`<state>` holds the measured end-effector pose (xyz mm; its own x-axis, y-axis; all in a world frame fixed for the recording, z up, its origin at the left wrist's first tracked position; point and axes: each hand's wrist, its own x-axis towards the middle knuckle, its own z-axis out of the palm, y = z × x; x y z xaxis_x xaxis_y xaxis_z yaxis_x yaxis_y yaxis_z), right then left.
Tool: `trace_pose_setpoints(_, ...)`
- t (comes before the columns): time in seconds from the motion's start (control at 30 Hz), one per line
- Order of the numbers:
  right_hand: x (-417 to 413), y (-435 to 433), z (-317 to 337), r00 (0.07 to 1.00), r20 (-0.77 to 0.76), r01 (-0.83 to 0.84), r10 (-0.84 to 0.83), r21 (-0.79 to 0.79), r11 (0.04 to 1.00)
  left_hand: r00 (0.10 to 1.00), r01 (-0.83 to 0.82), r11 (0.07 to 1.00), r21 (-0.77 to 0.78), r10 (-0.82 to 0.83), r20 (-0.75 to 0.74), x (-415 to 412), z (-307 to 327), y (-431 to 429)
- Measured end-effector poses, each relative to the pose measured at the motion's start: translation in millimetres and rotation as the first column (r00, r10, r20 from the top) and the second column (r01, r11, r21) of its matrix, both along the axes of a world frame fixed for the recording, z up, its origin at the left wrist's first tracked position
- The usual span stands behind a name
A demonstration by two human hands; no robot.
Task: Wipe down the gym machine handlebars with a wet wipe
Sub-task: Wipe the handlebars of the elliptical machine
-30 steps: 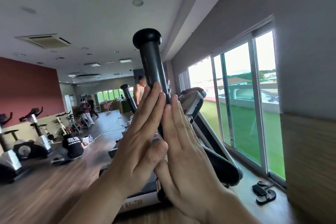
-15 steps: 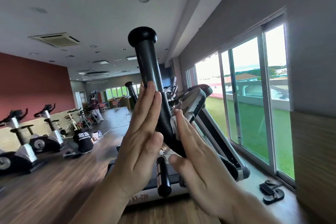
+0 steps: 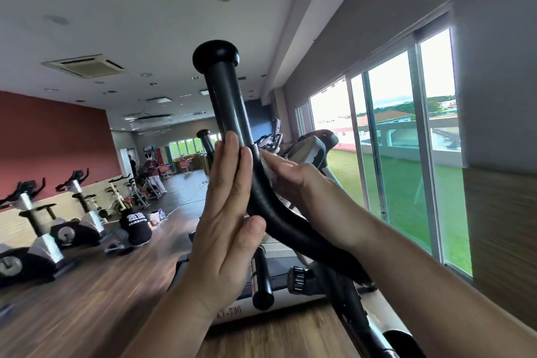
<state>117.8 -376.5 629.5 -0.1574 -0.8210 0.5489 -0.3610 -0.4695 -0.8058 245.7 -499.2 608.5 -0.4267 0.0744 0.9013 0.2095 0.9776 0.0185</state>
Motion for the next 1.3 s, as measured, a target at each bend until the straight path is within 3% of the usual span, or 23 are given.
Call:
trace_pose_setpoints(0.07, 4.8, -1.2, 8.2, 0.998, -0.027, -0.050, 0.049, -0.026, 0.998, 1.000, 0.001, 1.000, 0.002, -0.001, -0.005, 1.2, -0.2, -1.0)
trace_pose_setpoints(0.13, 5.0, 5.8, -0.4, 0.985, -0.168, 0.023, -0.026, -0.021, 1.000, 1.000, -0.006, 1.000, -0.014, 0.006, 0.005, 3.9, -0.4, -2.6)
trace_pose_setpoints(0.2, 2.0, 9.5, -8.7, 0.980, -0.180, 0.081, -0.080, 0.003, 0.997, 1.000, -0.021, 0.999, -0.037, 0.022, 0.015, 6.5, -3.2, -5.7)
trace_pose_setpoints(0.33, 1.3, 16.0, -24.5, 0.914, -0.340, 0.180, -0.222, -0.151, 0.972, 0.993, -0.116, 0.988, -0.100, 0.116, -0.009, 3.4, -7.4, -9.0)
trace_pose_setpoints(0.5, 7.6, 8.6, -70.6, 0.652, -0.604, 0.344, -0.459, -0.304, 0.889, 0.986, -0.164, 0.975, -0.151, 0.159, -0.044, 1.1, -8.5, -11.1)
trace_pose_setpoints(0.63, 17.9, 21.3, -79.7, 0.532, -0.645, 0.453, -0.549, -0.331, 0.828, 0.987, -0.160, 0.976, -0.146, 0.157, -0.032, 2.9, -7.8, -11.4)
trace_pose_setpoints(0.77, 39.1, 7.2, -64.6, 0.544, -0.613, 0.458, -0.573, -0.355, 0.815, 0.990, -0.143, 0.981, -0.130, 0.139, -0.037, 1.2, -8.5, -13.5)
trace_pose_setpoints(0.9, 33.2, 19.5, -109.5, 0.422, -0.621, 0.585, -0.661, -0.371, 0.722, 0.976, -0.216, 0.961, -0.174, 0.214, -0.034, 4.1, -10.8, -13.0)
trace_pose_setpoints(1.1, 36.5, 5.9, -79.8, 0.524, -0.550, 0.577, -0.651, -0.333, 0.746, 0.968, -0.249, 0.955, -0.162, 0.240, -0.071, -0.8, -18.8, -4.6)
trace_pose_setpoints(1.3, 17.2, 31.5, -120.0, 0.541, -0.519, 0.644, -0.662, -0.250, 0.723, 0.940, -0.337, 0.917, -0.214, 0.317, -0.125, -6.0, -31.6, 1.5)
